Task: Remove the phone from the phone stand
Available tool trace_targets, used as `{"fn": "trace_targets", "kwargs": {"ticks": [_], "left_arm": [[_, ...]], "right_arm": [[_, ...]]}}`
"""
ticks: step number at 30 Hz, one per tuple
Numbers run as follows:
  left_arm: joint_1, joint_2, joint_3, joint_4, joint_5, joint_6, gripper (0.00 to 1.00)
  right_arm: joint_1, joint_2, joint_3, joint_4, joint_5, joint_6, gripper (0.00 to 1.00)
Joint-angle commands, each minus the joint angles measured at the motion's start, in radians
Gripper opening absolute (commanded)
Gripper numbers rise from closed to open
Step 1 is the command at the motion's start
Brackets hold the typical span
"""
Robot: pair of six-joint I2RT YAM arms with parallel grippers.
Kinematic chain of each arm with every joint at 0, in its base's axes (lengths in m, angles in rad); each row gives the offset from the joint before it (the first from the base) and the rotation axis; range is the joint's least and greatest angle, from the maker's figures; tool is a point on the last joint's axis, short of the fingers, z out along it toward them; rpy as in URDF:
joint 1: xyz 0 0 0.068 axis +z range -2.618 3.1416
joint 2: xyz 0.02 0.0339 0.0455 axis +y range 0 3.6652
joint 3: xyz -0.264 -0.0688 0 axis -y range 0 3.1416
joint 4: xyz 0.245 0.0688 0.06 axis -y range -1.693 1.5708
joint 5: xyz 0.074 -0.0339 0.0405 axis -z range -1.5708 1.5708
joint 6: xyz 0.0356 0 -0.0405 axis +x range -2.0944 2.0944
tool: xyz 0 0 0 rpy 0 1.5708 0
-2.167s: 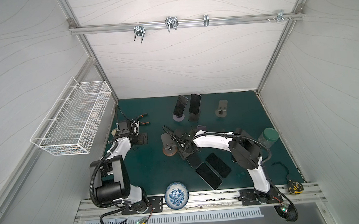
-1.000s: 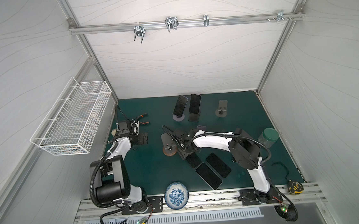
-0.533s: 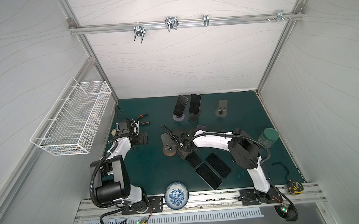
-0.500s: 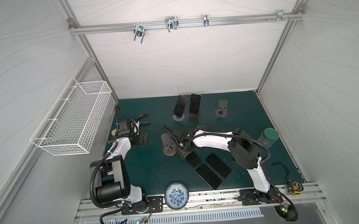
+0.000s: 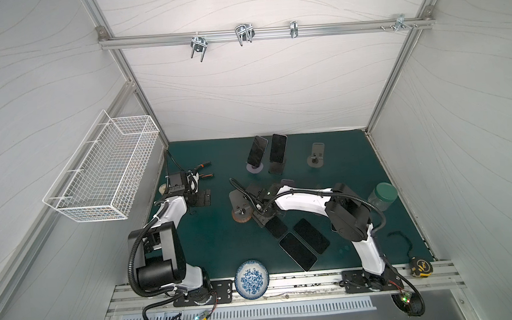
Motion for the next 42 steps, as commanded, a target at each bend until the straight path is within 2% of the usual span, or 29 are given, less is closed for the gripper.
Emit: {"fn": "trace_targets", "kwargs": {"ticks": [1, 14, 23, 29, 32, 35, 39, 42], "left_arm": [[-0.001, -0.012, 0.022, 0.025, 0.011, 0.012, 0.95], [-0.002, -0.02, 0.016, 0.03, 0.011, 0.012, 0.95], [-0.001, -0.053, -0.011, 0.048, 0.017, 0.015, 0.95], [-0.002, -0.112, -0.052, 0.066, 0.043, 0.059, 0.97], [-0.004, -0.128, -0.01, 0.006, 0.066, 0.09, 0.98], [-0.011, -0.131, 0.059, -0.064, 0.086, 0.136, 1.0], [-0.021, -0.112, 0.208, -0.221, 0.109, 0.177, 1.0], [-0.04, -0.103, 0.313, -0.319, 0.14, 0.176, 1.0]], "right_arm": [[-0.008, 0.007, -0.017, -0.001, 0.011, -0.007, 0.78], [0.006, -0.129, 0.036, -0.069, 0.043, 0.032, 0.82], [0.063, -0.315, 0.009, -0.147, 0.164, 0.128, 0.84], [0.08, -0.471, -0.022, -0.215, 0.276, 0.198, 0.86], [0.078, -0.549, -0.038, -0.238, 0.376, 0.211, 0.89], [0.069, -0.626, -0.068, -0.236, 0.448, 0.216, 0.99], [0.04, -0.732, -0.141, -0.188, 0.513, 0.206, 0.99], [-0.004, -0.822, -0.217, -0.136, 0.501, 0.198, 0.99]]}}
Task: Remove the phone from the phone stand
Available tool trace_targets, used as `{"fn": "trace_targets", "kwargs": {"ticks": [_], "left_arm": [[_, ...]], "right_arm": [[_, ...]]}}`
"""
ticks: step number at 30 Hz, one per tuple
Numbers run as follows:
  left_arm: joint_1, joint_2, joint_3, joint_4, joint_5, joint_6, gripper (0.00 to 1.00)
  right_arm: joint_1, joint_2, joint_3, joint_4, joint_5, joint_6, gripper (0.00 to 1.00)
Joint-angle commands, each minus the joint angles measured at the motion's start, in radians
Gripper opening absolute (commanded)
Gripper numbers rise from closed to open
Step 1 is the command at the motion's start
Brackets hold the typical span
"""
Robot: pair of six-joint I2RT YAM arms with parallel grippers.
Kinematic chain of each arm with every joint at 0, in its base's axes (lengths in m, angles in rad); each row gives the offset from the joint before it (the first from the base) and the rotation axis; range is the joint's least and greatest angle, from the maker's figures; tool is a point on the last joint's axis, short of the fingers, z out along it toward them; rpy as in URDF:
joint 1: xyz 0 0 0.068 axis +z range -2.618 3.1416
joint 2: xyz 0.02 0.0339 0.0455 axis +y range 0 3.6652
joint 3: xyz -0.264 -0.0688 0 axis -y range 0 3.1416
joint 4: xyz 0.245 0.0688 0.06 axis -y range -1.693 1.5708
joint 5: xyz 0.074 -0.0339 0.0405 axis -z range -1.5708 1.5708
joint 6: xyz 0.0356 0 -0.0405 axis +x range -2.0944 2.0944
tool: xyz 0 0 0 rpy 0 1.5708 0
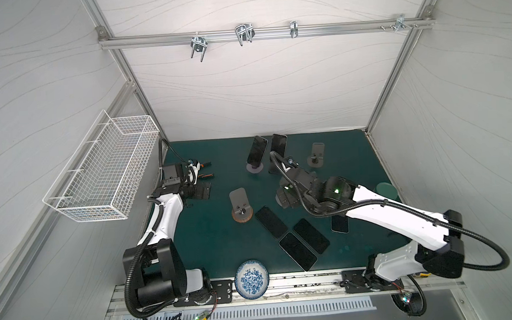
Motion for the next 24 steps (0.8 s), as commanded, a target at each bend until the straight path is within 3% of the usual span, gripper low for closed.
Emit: {"fn": "trace_targets", "kwargs": {"ticks": [1, 7, 15, 24], "left_arm": [[-0.027, 0.011, 0.137, -0.145, 0.068, 0.042, 1.0], [-0.166, 0.044, 0.322, -0.258, 0.079, 0.024, 1.0], [-0.31, 0.159, 0.559, -0.291, 0.137, -0.119, 1.0], [-0.417, 0.357, 0.753, -0.293, 0.081, -0.153, 1.0]], "right_arm": [[-0.05, -0.099, -0.078, 0.044, 0.042, 0.004, 0.99], [-0.171, -0.302, -0.295, 0.094, -0.009, 0.001, 0.99], [-0.361, -0.55, -0.541, 0.132, -0.03, -0.066, 0.99], [-0.459, -0.646, -0.775, 0.32, 0.032, -0.118, 0.99]]}}
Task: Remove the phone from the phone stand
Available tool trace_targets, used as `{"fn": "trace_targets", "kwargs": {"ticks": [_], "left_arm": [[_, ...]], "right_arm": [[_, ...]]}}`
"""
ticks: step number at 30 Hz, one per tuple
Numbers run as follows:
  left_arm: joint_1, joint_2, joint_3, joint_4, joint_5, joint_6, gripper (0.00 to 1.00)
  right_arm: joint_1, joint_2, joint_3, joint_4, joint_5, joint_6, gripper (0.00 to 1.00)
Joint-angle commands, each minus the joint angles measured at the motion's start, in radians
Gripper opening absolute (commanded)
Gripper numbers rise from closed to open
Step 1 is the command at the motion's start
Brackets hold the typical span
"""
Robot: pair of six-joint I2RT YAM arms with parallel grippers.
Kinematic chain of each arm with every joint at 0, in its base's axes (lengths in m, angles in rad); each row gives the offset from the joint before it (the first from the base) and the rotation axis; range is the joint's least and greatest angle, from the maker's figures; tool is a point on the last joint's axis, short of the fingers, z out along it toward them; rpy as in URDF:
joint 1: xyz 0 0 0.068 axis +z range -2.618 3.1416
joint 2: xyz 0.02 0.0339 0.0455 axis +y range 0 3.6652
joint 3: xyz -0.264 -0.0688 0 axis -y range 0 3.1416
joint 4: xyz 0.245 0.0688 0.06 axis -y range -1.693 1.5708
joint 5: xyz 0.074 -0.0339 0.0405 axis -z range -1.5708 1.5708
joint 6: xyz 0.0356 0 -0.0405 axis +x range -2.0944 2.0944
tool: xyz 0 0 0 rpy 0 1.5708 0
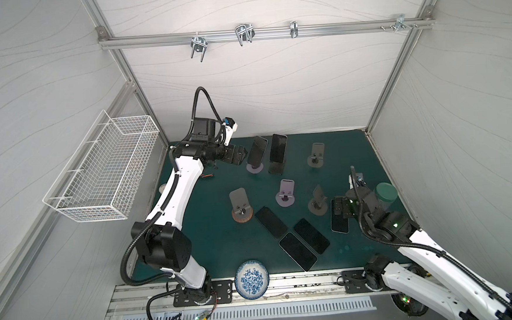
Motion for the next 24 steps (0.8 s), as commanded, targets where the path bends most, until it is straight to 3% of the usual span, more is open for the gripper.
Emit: {"fn": "trace_targets", "kwargs": {"ticks": [1, 10, 24], "left_arm": [[-0.027, 0.083, 0.104, -0.012, -0.013, -0.011, 1.0], [-0.086, 0.272, 0.278, 0.018, 0.0, -0.035, 1.0], [-0.104, 0.477, 0.418, 0.159, -0.054, 0.007, 1.0]], "right_arm": [[-0.018, -0.014, -0.059, 0.117, 0.05, -0.033, 0.99], [-0.059, 0.029, -0.166, 0.277, -0.024, -0.138, 0.99], [-0.073, -0.003, -0.18, 0.293, -0.055, -0.122, 0.99]]}}
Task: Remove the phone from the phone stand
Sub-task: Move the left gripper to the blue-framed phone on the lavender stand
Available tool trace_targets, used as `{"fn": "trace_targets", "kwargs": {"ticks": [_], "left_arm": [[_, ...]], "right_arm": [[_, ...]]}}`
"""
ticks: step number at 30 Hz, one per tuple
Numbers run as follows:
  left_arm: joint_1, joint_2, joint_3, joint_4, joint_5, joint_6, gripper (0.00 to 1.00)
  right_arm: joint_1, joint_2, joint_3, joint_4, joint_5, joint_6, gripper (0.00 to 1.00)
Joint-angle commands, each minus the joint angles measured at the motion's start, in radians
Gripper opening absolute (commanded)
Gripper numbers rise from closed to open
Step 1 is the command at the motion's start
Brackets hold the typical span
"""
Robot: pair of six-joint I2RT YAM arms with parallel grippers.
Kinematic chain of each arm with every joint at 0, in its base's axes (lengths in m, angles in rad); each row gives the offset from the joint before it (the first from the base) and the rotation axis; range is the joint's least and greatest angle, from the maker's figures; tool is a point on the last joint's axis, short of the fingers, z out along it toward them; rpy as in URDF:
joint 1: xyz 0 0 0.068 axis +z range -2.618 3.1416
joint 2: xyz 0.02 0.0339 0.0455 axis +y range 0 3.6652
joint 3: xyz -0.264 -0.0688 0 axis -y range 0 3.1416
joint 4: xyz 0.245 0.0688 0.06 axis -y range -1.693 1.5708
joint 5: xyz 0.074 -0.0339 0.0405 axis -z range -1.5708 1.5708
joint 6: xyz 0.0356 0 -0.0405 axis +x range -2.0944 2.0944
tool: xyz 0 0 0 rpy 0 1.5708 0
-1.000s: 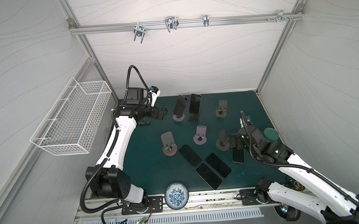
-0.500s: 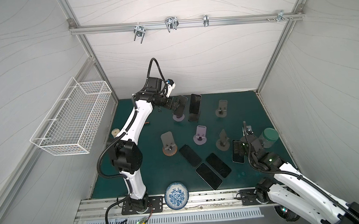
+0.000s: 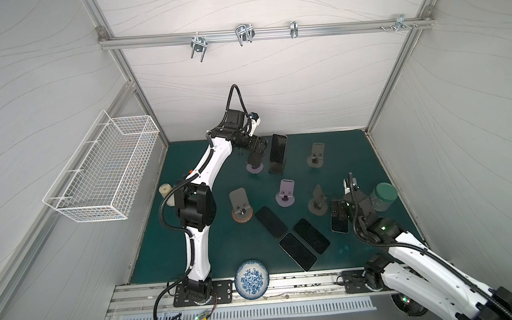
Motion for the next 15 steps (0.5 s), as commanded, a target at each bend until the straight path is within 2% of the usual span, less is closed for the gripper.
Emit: {"fn": "trace_targets", "kwargs": {"ticks": [1, 15], "left_arm": [[-0.006, 0.035, 0.057, 0.098, -0.014, 0.032, 1.0], [-0.007, 0.159, 0.095, 0.238, 0.032, -0.015, 1.0]], "right_arm": [[-0.005, -0.023, -0.008, 0.021, 0.013, 0.001, 0.99], [-0.005, -0.088, -0.032, 0.017, 0.025, 0.008, 0.99]]}}
